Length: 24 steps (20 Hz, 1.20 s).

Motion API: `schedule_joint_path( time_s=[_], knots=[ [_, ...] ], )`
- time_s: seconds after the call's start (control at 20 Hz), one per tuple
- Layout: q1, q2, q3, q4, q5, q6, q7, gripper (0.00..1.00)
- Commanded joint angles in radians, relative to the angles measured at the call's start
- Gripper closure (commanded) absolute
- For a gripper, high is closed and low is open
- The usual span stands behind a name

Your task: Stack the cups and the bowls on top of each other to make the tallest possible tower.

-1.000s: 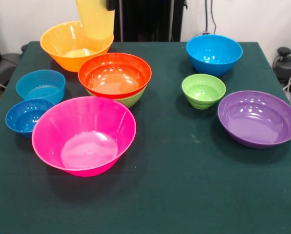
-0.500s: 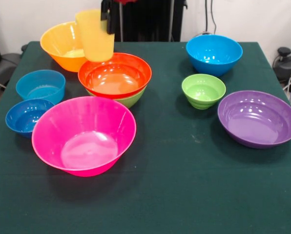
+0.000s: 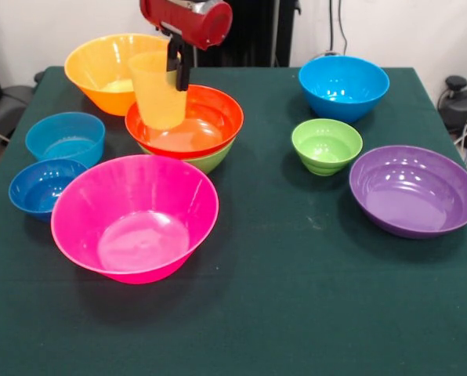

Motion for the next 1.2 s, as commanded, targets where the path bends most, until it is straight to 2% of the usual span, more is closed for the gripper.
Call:
schedule_joint_path(
  time_s=[0.05, 0.4, 0.6, 0.85, 1.05, 1.2],
  knots=[
    [-0.019, 0.019, 0.115, 0.072, -0.027, 0.104, -0.062, 1.00],
    [0.007, 0.020, 0.085, 0.054, -0.038, 0.182, -0.049, 1.00],
    [0.022, 0.036, 0.063, 0.052, -0.053, 0.164, -0.021, 1.00],
    [0.017, 0.041, 0.070, 0.064, -0.057, 0.135, -0.021, 1.00],
    [0.005, 0.051, 0.084, 0.088, -0.058, 0.069, -0.018, 1.00],
    [0.005, 0.061, 0.086, 0.075, -0.064, 0.054, -0.020, 1.00]
  ],
)
